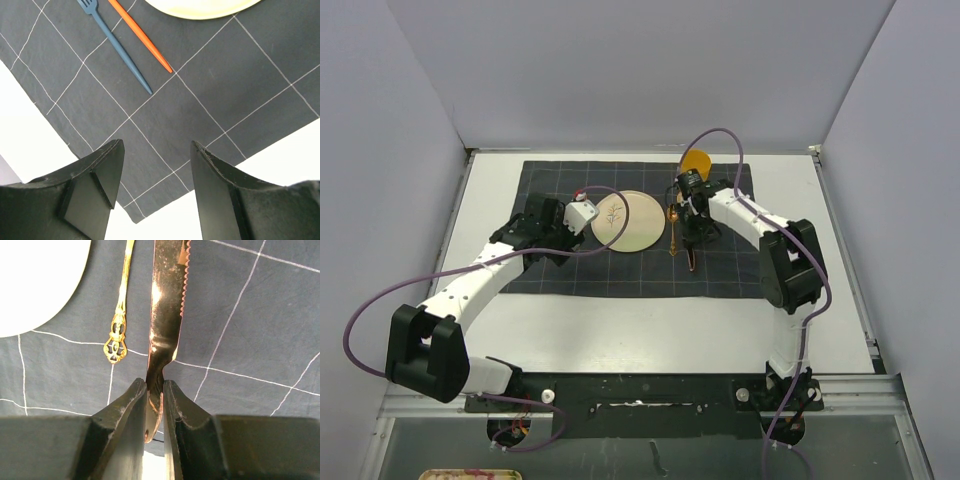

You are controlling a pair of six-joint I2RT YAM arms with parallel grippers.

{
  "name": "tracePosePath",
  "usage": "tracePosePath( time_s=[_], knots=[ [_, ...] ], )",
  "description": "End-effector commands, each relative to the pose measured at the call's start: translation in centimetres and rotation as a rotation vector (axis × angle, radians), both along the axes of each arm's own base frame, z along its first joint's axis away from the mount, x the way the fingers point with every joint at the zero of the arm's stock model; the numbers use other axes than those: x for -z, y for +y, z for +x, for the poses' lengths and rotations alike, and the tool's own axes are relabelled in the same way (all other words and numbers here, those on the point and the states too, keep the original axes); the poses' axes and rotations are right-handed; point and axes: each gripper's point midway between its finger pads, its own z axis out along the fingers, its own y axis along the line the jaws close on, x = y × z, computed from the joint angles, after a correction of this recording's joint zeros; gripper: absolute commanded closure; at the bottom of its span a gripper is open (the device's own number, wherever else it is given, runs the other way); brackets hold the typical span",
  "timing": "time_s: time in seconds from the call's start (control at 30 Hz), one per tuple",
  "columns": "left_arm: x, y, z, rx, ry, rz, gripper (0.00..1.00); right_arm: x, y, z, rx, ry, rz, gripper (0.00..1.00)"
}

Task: Set the dinner table for one person
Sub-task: Adjust the knife on the napkin.

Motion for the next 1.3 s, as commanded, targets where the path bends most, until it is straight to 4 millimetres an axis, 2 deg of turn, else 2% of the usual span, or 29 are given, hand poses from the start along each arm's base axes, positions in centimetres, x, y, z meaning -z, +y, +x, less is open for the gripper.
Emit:
tracePosePath(
  time_s=[0.0,0.3,0.67,0.87,1.0,1.27],
  knots=[
    [-1.9,-0.9,1.4,0.009,-0.052,-0.03,0.46,-1.6,1.3,1.8,0.021,-0.045,0.035,1.0],
    [-1.8,-0.9,1.4,0.01,-0.054,-0.027,0.46,-0.8,1.6,2.9,0.04,-0.026,0.02,1.0],
    [-1.7,-0.8,1.4,0.015,-0.058,-0.017,0.46,-0.4,1.5,2.9,0.017,-0.025,0.007,1.0],
    [-2.1,-0.8,1.4,0.015,-0.073,-0.019,0.46,0.5,1.8,3.1,-0.001,-0.006,0.009,1.0],
    [-2.5,-0.7,1.5,0.012,-0.089,-0.024,0.46,0.9,2.1,3.4,-0.012,0.002,0.016,0.87],
    [-1.9,-0.7,1.4,0.012,-0.079,-0.022,0.46,0.6,2.8,3.4,-0.03,0.009,0.051,0.77]
  ],
)
